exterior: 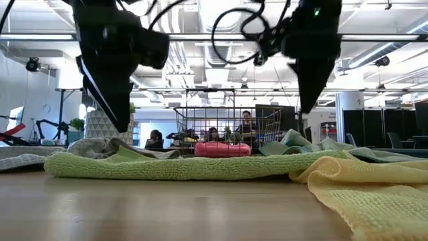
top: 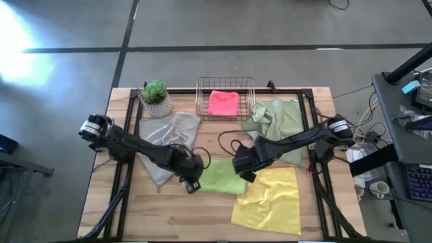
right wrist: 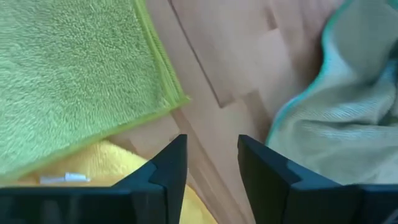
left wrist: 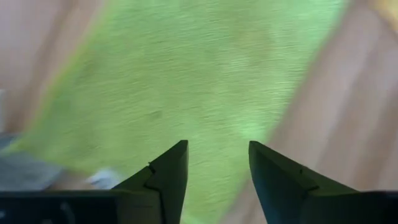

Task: Fold microfiber towels
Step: Fold the light green towel

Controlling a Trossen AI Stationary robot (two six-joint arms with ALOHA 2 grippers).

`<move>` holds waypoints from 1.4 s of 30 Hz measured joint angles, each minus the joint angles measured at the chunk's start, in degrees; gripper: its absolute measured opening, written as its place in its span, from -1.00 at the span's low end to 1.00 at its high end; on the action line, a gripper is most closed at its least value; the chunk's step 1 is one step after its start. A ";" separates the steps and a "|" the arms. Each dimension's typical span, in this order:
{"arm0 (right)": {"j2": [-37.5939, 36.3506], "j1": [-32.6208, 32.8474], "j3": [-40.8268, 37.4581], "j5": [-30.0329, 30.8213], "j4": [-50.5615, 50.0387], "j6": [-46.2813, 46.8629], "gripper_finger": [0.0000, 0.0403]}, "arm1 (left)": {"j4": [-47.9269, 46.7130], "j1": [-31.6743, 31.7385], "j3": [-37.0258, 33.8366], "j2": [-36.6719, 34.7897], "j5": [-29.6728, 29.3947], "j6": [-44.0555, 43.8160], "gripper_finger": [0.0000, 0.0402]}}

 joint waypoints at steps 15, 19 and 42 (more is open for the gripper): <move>-12.29 0.25 -9.10 -0.55 2.22 0.33 -0.53 | 5.59 -3.25 -2.61 6.26 -0.09 -2.51 -0.66; -12.99 0.25 -10.05 -0.57 2.13 0.24 -0.58 | 5.87 -2.93 -3.08 7.94 -0.10 -2.44 -0.78; -13.44 -0.03 -16.51 -0.76 2.73 0.09 -0.66 | -18.99 8.95 -3.97 5.44 -19.37 15.30 -1.00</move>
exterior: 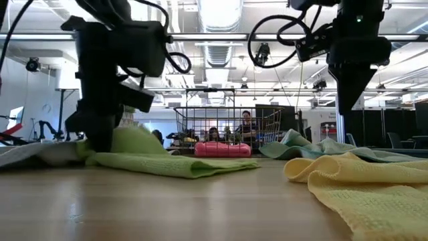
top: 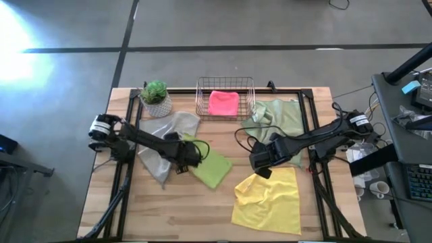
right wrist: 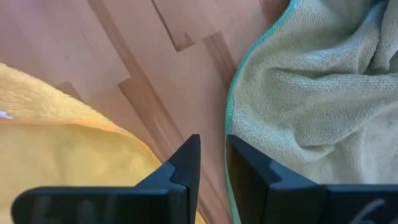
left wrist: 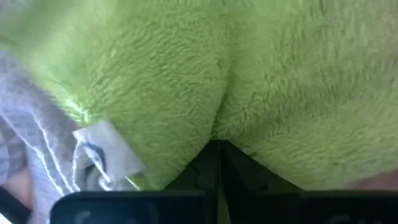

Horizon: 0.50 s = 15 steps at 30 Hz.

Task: Fold microfiber towels
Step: Fold the light green towel

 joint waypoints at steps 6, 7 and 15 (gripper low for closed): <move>-0.28 -0.13 -0.33 -0.07 0.04 -0.40 -0.66 | 6.91 0.45 1.56 -3.33 11.13 -0.22 -1.00; -0.28 -0.20 -0.28 -0.13 0.03 -0.40 -0.66 | 9.69 -0.04 1.72 -3.69 12.55 -0.22 -1.00; -0.31 -0.50 0.10 -0.17 0.30 -0.40 -0.66 | 35.14 -1.90 3.30 -3.98 13.66 -4.37 -1.00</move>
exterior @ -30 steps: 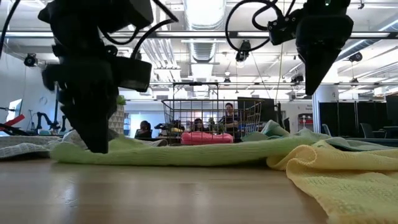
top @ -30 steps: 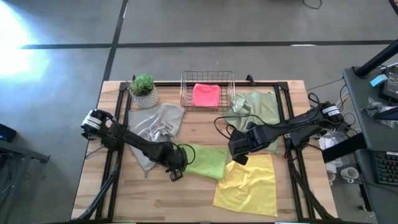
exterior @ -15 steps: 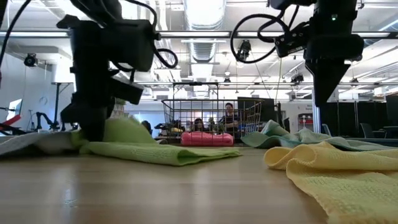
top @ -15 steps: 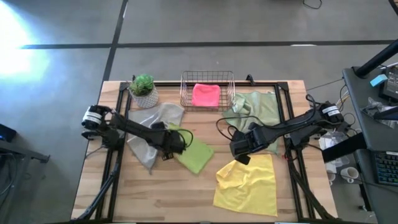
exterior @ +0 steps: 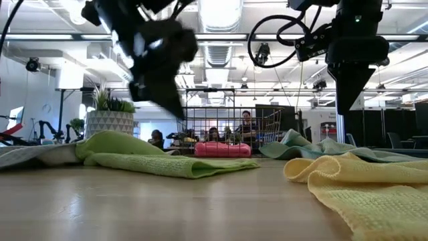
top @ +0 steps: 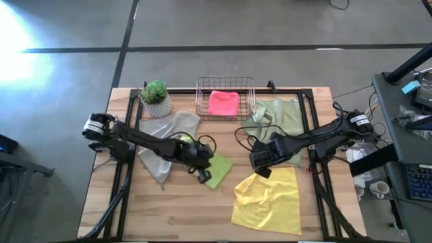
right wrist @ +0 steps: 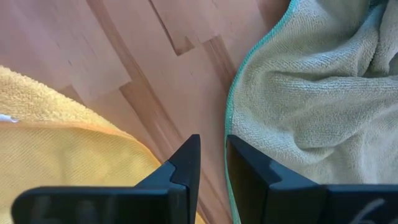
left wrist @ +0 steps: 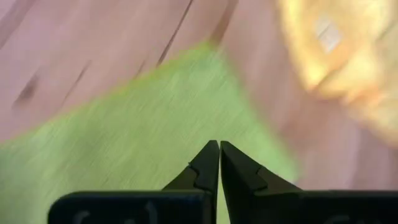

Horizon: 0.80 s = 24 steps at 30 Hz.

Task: Fold microfiber towels
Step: Fold the light green towel

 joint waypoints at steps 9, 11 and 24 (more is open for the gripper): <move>0.00 0.02 0.02 0.00 0.31 2.45 -0.66 | 7.93 -1.15 0.21 3.57 -0.04 -2.93 -1.00; 0.00 0.02 0.02 0.00 0.33 3.35 -0.66 | 7.83 -2.01 0.26 4.19 -0.04 -3.35 -1.00; 0.00 0.02 0.09 0.00 5.79 4.19 -0.66 | 9.14 -7.94 0.79 11.97 -0.39 -6.42 -1.00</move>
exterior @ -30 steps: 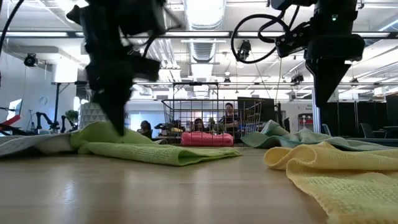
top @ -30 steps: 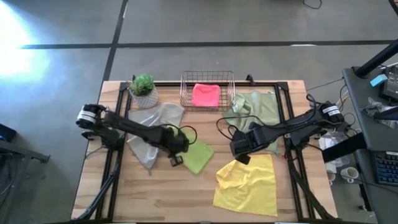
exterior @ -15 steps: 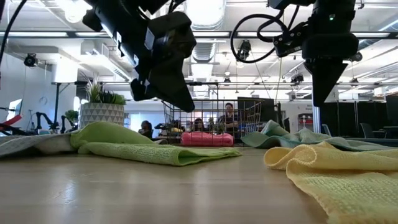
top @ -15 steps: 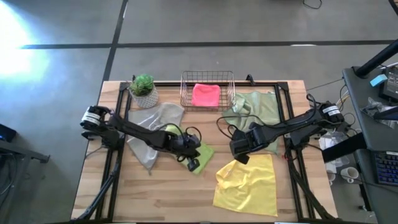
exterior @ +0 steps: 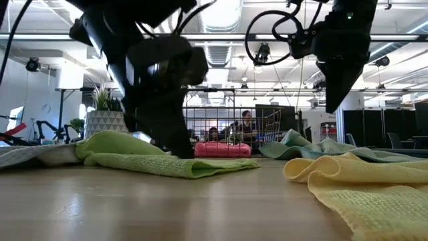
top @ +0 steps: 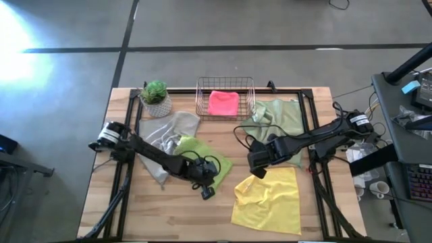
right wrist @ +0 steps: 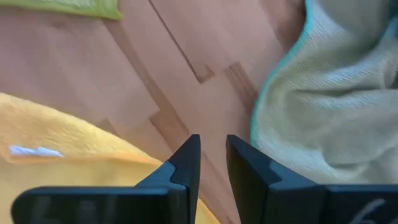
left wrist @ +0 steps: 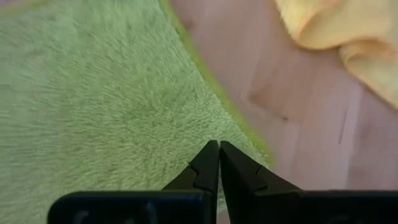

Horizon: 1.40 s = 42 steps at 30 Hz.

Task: Fold microfiber towels
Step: Fold the light green towel

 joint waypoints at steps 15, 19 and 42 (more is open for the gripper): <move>0.20 0.00 0.00 0.20 2.19 -2.01 -0.66 | -0.14 -8.18 -0.40 1.55 9.26 0.00 -1.00; 0.22 0.00 -0.06 0.22 2.36 -3.80 -0.66 | -2.53 -12.01 -0.15 1.44 11.22 1.57 -1.00; 0.22 0.00 -0.10 0.24 2.33 -8.35 -0.66 | -11.07 -17.44 5.28 -2.79 22.39 -7.46 -1.00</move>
